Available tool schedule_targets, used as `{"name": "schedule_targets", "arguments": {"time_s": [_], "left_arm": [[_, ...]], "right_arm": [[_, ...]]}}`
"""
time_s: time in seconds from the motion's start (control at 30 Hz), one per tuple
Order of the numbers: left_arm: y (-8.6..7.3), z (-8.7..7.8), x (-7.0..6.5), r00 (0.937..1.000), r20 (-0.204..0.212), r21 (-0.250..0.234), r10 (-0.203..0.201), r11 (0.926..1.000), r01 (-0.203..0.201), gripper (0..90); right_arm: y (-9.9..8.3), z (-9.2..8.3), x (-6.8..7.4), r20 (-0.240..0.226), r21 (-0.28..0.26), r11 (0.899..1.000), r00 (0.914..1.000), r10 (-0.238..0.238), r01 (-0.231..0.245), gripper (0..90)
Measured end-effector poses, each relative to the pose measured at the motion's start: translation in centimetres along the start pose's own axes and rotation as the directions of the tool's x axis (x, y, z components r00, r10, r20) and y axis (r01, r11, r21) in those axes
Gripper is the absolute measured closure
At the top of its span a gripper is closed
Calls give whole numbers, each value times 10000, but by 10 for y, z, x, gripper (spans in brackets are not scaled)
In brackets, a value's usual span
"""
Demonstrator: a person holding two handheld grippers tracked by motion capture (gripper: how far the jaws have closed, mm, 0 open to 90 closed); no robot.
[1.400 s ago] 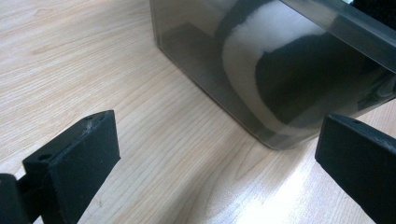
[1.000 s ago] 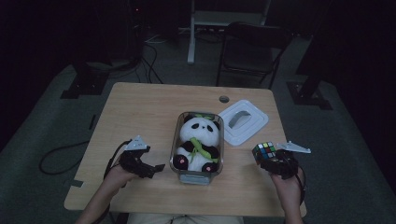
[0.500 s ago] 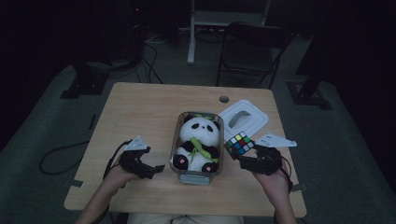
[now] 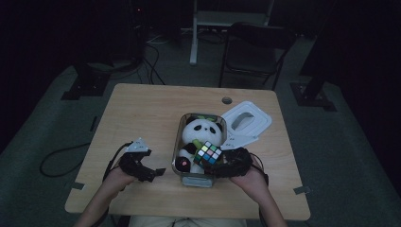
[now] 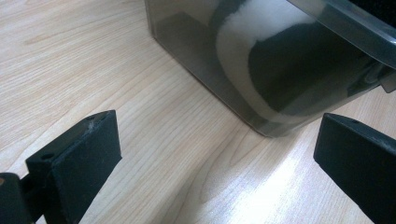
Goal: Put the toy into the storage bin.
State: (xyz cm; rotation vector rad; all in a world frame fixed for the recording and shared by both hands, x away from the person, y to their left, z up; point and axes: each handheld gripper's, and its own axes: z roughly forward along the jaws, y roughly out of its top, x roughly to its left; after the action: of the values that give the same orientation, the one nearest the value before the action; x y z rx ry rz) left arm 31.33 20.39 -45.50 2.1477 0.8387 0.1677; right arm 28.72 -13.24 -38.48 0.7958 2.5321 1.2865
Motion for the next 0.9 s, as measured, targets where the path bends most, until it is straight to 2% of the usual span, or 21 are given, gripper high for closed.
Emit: {"name": "schedule_targets", "arguments": {"time_s": [0.27, 0.43, 0.5, 0.63, 0.7, 0.8, 0.83, 0.87, 0.9], "left_arm": [[7, -5, -7, 9997, 91, -176, 222, 9996, -220, 13], [21, -12, -17, 9977, 207, -369, 650, 9973, -642, 13], [27, -15, -23, 9956, 295, -471, 890, 9950, -876, 13], [37, -21, -33, 9906, 500, -671, 1273, 9900, -1239, 13], [43, -23, -38, 9876, 564, -744, 1462, 9871, -1419, 13], [52, -26, -46, 9832, 738, -930, 1669, 9828, -1598, 22], [55, -27, -48, 9832, 706, -1014, 1683, 9818, -1607, 57], [58, -28, -51, 9813, 743, -1094, 1774, 9796, -1688, 58], [61, -28, -54, 9779, 886, -1165, 1893, 9770, -1785, 59]], "right_arm": [[0, 11, 1, -215, 348, 9992, 9996, -208, 215, 338], [-1, 16, -1, -380, 497, 9983, 9989, -288, 307, 338], [-3, 22, -1, -388, 750, 9958, 9980, -493, 521, 338], [-2, 21, -2, -432, 499, 9982, 9986, -299, 320, 330], [-1, 17, -2, -652, 333, 9994, 9978, -80, 102, 275], [2, 6, -3, -606, -71, 9999, 9980, 152, -157, 249], [4, 2, -4, -690, -227, 9993, 9973, 265, -282, 281], [5, -3, -5, -598, -459, 9985, 9978, 287, -315, 365], [5, -8, -5, -497, -723, 9970, 9985, 241, -277, 408]]}}
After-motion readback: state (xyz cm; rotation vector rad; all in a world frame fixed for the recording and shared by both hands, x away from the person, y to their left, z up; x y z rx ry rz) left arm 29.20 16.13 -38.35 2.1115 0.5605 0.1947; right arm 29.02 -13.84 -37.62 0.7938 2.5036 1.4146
